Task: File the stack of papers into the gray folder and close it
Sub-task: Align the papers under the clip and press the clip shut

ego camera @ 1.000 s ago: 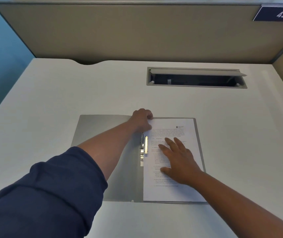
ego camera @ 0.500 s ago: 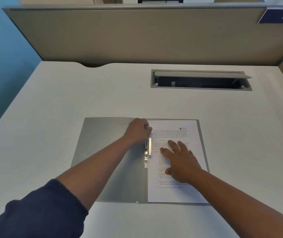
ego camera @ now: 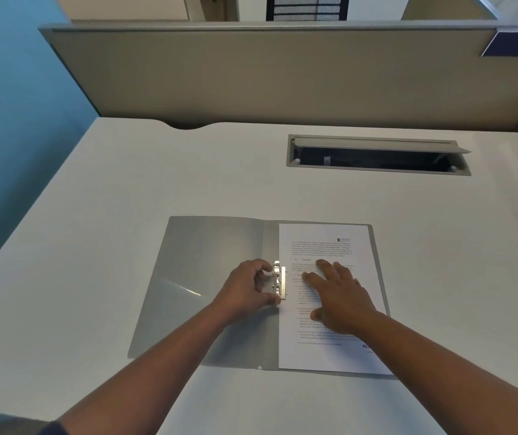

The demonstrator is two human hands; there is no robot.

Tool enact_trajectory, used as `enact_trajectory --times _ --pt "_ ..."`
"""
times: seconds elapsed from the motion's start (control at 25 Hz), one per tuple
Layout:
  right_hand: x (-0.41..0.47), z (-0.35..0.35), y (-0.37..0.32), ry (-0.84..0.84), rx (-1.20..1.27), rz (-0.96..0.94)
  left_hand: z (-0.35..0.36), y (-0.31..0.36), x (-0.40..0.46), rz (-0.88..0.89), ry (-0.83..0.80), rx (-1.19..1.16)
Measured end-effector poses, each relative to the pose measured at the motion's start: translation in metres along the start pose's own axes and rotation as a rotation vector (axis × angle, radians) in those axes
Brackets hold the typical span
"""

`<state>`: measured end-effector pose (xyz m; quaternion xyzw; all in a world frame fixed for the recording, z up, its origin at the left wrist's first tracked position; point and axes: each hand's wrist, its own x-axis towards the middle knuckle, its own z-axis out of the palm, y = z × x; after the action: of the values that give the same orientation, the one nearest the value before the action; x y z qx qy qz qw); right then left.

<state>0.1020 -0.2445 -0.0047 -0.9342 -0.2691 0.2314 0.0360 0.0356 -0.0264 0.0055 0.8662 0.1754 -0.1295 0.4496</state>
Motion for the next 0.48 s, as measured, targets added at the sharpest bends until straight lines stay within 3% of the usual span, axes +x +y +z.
enact_trajectory --times 0.28,0.48 --pt "0.000 0.000 -0.001 0.014 0.002 0.005 0.013 -0.003 0.010 0.034 -0.035 0.141" --pt "-0.001 0.001 0.000 0.014 0.005 0.002 0.001 -0.016 0.012 0.092 -0.099 0.068"
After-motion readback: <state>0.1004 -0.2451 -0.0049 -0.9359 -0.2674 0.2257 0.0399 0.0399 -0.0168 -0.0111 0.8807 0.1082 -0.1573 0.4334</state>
